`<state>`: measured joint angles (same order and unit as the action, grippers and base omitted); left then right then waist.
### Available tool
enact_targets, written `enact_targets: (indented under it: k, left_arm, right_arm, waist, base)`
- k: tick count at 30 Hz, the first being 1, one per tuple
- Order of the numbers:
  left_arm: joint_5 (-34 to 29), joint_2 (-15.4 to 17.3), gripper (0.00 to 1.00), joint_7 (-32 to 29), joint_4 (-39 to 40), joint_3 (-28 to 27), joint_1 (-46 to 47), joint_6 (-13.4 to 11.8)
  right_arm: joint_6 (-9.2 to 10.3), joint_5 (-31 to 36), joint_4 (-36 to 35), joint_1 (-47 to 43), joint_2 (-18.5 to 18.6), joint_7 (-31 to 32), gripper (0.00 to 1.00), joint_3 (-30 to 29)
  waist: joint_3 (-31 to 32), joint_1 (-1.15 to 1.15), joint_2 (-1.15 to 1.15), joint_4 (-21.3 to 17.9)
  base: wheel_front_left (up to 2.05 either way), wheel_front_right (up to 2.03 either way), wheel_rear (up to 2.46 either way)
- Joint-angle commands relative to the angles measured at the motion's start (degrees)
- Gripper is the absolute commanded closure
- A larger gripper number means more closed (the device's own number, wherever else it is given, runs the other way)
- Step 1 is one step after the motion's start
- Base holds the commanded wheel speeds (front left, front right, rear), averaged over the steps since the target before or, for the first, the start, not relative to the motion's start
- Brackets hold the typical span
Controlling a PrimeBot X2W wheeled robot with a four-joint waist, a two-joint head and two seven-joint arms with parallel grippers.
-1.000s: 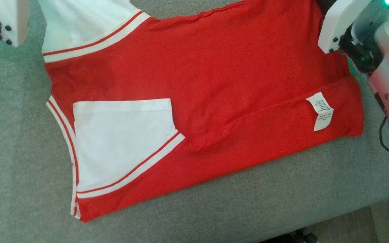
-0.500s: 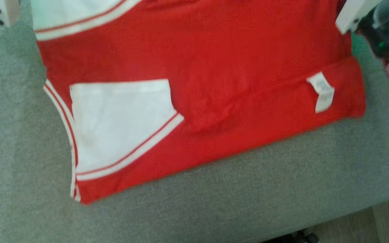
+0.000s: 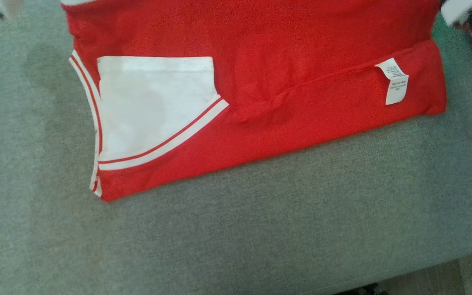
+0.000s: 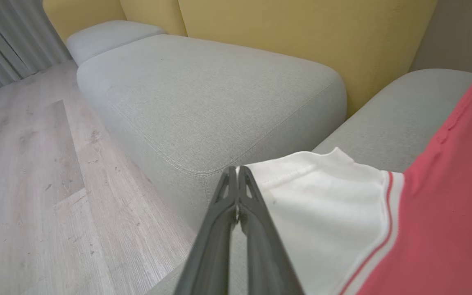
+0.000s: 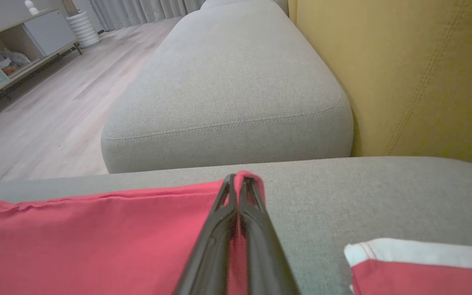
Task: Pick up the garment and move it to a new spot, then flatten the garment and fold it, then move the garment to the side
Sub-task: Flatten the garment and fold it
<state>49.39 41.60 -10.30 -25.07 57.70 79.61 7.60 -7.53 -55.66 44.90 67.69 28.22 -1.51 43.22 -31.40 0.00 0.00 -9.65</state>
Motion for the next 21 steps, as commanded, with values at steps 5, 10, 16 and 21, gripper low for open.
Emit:
enact_targets:
  k: [5,10,16,21]
  left_arm:
    - [2.46,6.53,1.0,4.07,6.04,-1.71,-5.49,-0.27]
    - [4.33,10.37,1.0,7.35,12.88,-1.25,-13.59,-2.62]
    - [6.73,14.74,1.0,10.71,22.52,-0.46,-23.39,-7.62]
    - [8.23,17.13,1.0,13.74,28.91,0.21,-30.1,-11.81]
  right_arm:
    - [0.04,-3.47,-5.27,-7.49,4.92,-0.52,1.0,0.18]
    - [0.04,-5.26,-8.46,-12.88,8.52,-0.78,1.0,0.38]
    - [0.04,-6.15,-11.01,-18.65,11.28,-1.3,1.0,0.19]
    - [0.04,-6.32,-13.02,-23.07,13.09,-2.17,1.0,-0.85]
  waist:
    - [2.11,0.0,0.0,1.39]
    - [3.77,0.0,0.0,2.48]
    - [5.05,0.0,0.0,3.59]
    - [5.47,0.0,0.0,4.5]
  base:
    - [0.0,0.0,0.0]
    - [0.0,0.0,0.0]
    - [0.0,0.0,0.0]
    - [0.0,0.0,0.0]
